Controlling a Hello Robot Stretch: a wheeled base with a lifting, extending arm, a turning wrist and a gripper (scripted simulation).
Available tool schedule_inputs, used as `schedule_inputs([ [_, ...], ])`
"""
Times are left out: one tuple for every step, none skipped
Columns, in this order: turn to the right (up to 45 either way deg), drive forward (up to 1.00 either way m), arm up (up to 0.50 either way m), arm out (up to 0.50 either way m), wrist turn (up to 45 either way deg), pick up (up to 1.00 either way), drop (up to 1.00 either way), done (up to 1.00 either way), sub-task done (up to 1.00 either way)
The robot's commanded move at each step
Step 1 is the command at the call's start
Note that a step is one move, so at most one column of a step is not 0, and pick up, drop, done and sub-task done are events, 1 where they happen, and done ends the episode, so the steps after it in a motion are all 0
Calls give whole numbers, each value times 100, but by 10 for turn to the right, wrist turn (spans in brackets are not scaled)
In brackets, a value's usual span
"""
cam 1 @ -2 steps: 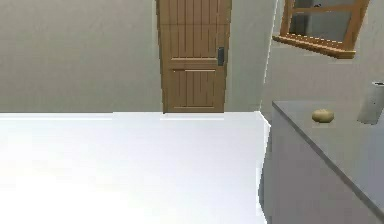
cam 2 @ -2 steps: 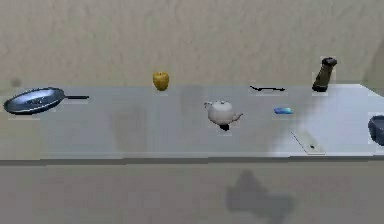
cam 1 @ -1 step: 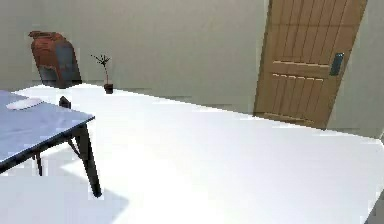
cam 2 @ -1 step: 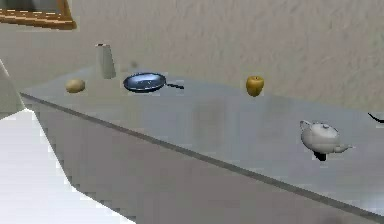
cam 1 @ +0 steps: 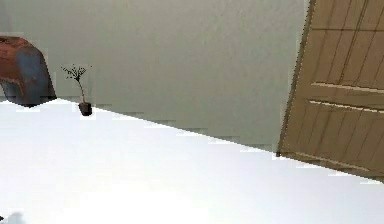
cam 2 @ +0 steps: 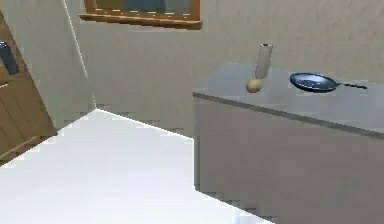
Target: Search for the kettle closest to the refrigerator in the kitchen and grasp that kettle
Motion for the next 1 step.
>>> schedule_inputs([
  [-60,0,0,0,0,0,0,0,0],
])
